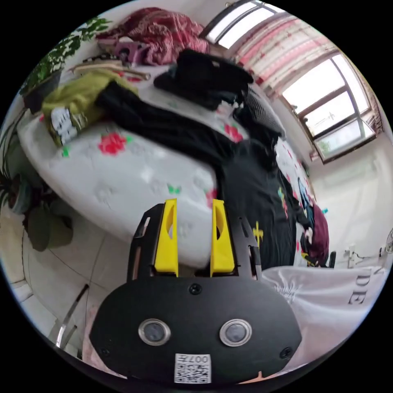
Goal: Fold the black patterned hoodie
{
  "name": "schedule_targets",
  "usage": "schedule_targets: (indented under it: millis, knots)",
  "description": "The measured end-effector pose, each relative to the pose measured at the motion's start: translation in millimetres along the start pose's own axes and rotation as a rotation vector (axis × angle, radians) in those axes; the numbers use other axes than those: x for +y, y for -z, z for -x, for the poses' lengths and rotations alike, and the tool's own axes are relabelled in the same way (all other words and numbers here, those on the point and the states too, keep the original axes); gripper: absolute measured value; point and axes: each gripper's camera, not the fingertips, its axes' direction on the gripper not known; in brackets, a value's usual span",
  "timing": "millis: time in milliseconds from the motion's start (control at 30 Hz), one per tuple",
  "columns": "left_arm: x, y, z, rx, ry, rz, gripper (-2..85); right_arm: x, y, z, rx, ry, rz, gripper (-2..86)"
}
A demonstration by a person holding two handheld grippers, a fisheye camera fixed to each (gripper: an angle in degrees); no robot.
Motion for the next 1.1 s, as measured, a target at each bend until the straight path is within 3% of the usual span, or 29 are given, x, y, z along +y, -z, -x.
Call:
schedule_targets:
  millis: [100, 200, 300, 367, 433, 467, 700, 767, 833, 900, 1000, 1100]
  knots:
    - [71, -38, -31, -0.05, 0.034, 0.088, 13.5, 38, 7, -60, -0.02, -0.061, 0.016, 7.0]
    - [86, -51, -46, -0.067, 0.022, 0.111, 13.8, 62, -8, -92, -0.077, -0.055, 0.07, 7.2]
    - [80, -102, -64, -0.18, -0.035, 0.364, 12.3, 72, -37, -100, -0.152, -0.02, 0.163, 7.0]
    - [76, -132, -68, -0.32, -0.029, 0.531, 8.3, 71, -59, -96, -0.188, 0.007, 0.251, 6.5]
    - [70, -144, -77, -0.511, -0.025, 0.547, 0.7, 66, -68, -93, -0.15, 0.033, 0.28, 5.5]
    - [67, -147, -88, -0.516, -0.091, 0.558, 0.0, 65, -68, -93, -0.141, 0.048, 0.285, 4.9]
    - [75, -86, -103, -0.265, -0.124, 0.369, -0.7, 97, -53, -129, 0.072, 0.198, 0.331, 0.8]
    - [83, -60, -92, -0.179, -0.09, 0.302, -0.3, 112, -49, -148, 0.013, 0.169, 0.313, 1.0]
    - [84, -37, -82, -0.102, -0.079, 0.228, 0.7, 118, -27, -158, -0.119, 0.131, 0.177, 2.6]
    - [73, -21, -75, -0.055, -0.105, 0.166, 7.2, 109, -22, -154, -0.193, 0.115, 0.135, 4.6]
    - [52, -34, -74, -0.046, -0.151, 0.231, 11.2, 84, -43, -136, -0.245, 0.09, 0.173, 6.2]
    - [27, -73, -81, -0.095, -0.191, 0.432, 11.2, 68, -66, -122, -0.161, 0.023, 0.228, 6.0]
